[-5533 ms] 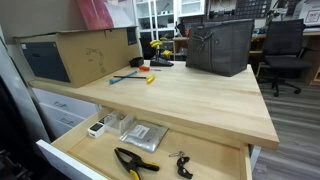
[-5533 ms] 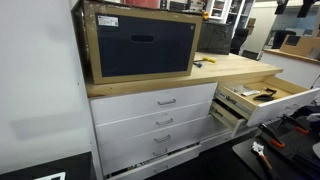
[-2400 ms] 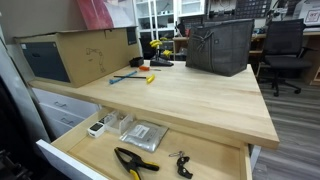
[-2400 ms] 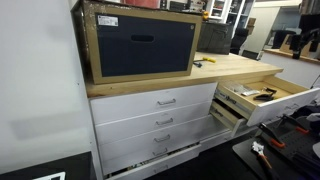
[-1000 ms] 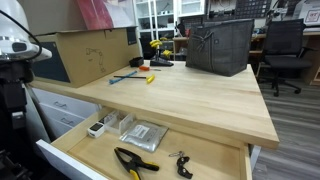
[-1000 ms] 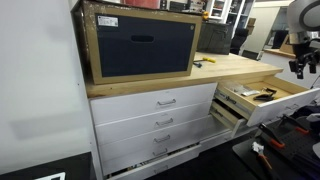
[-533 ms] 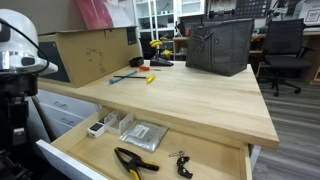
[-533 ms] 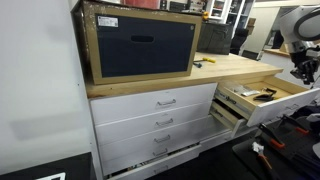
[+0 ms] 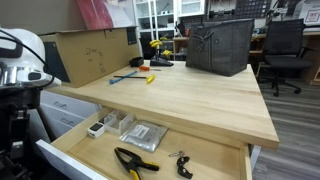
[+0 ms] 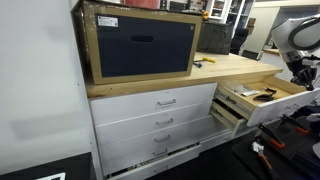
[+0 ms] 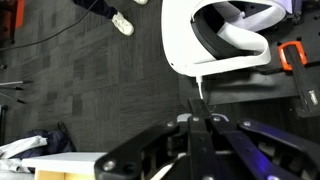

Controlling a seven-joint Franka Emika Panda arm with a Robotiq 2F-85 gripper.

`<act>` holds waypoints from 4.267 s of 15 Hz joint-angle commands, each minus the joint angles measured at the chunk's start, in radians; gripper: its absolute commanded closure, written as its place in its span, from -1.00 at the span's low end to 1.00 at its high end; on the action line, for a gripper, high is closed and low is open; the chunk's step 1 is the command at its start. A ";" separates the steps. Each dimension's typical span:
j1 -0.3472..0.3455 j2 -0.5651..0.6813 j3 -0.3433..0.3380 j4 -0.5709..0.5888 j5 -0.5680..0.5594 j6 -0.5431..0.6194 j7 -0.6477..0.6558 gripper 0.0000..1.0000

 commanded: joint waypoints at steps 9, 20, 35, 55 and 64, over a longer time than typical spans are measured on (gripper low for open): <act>0.056 0.177 0.001 0.018 -0.149 -0.013 0.307 0.99; 0.140 0.250 0.004 0.011 -0.198 0.027 0.526 0.99; 0.166 -0.305 0.027 -0.053 0.280 0.090 -0.168 -0.64; -0.007 -0.099 -0.014 0.062 0.268 -0.054 -0.147 -1.00; -0.021 0.035 -0.090 0.120 0.268 -0.069 -0.141 -1.00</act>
